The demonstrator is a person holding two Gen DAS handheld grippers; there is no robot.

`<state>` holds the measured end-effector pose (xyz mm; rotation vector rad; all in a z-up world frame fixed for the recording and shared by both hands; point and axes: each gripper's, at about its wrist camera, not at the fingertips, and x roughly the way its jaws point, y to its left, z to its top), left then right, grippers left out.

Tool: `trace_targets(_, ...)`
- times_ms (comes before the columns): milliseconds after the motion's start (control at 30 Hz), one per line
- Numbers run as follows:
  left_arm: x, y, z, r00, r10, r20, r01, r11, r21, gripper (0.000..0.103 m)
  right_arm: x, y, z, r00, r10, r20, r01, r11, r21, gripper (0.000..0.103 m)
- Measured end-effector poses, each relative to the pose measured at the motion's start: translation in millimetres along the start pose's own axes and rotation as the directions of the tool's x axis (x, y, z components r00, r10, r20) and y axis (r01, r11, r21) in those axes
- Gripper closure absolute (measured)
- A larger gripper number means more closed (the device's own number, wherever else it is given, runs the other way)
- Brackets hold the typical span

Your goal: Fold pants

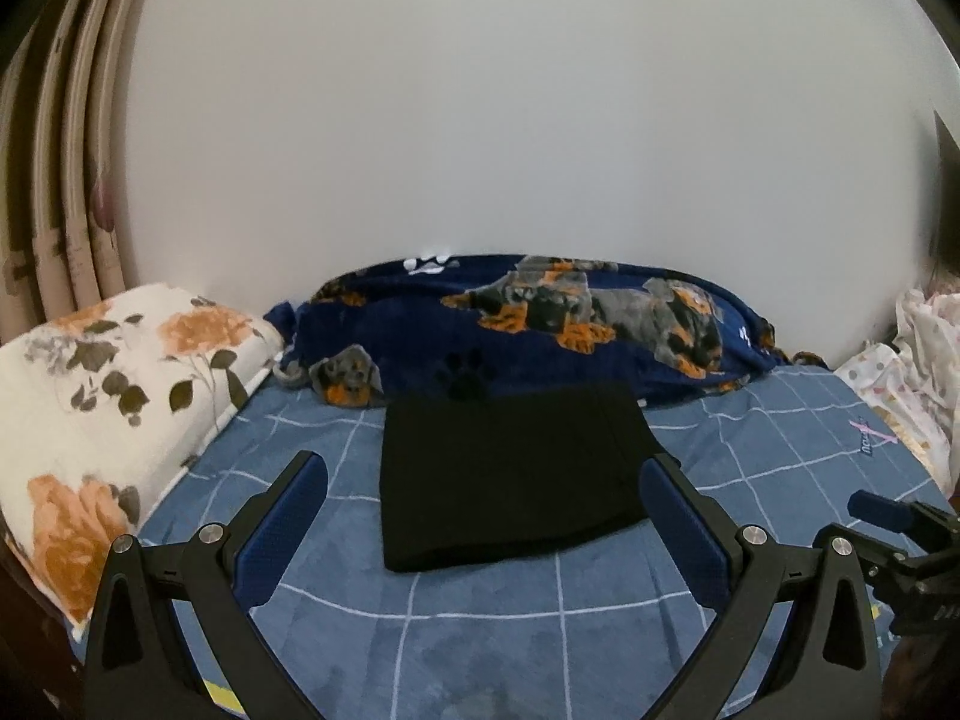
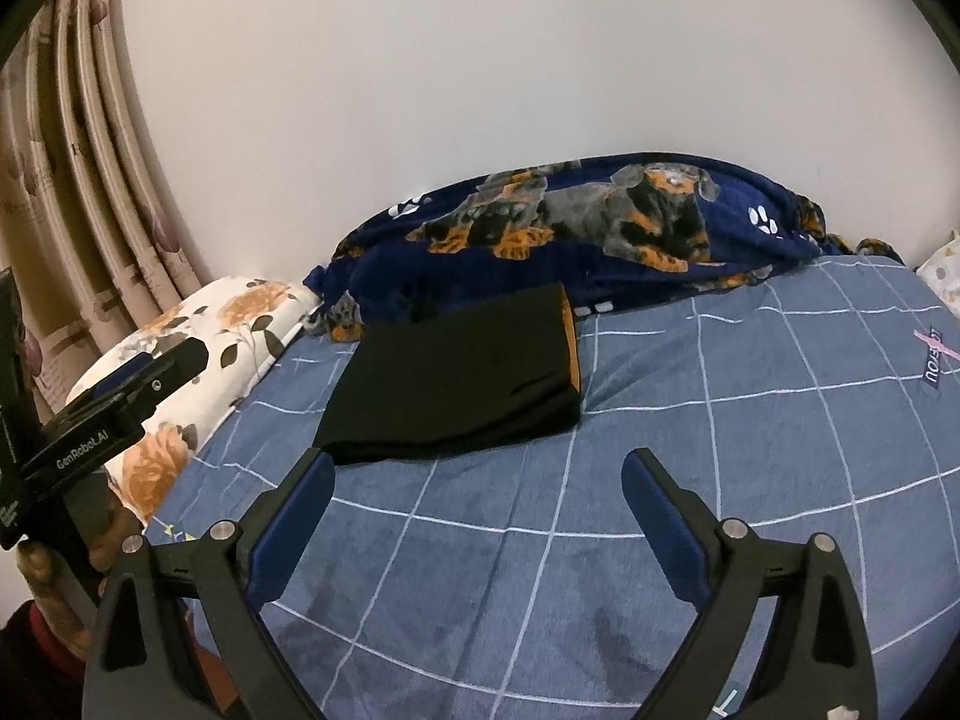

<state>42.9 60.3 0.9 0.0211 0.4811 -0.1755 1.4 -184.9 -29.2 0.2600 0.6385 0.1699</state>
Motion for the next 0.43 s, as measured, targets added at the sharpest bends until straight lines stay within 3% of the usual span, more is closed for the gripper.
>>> trace_targets(433, 3.7, -5.3, -6.8, 0.998, 0.060, -0.007, -0.060, 0.998, 0.025, 0.000, 2.9, 4.4, -3.4, 1.000, 0.000, -0.010, 0.000, 1.000, -0.013, 0.007)
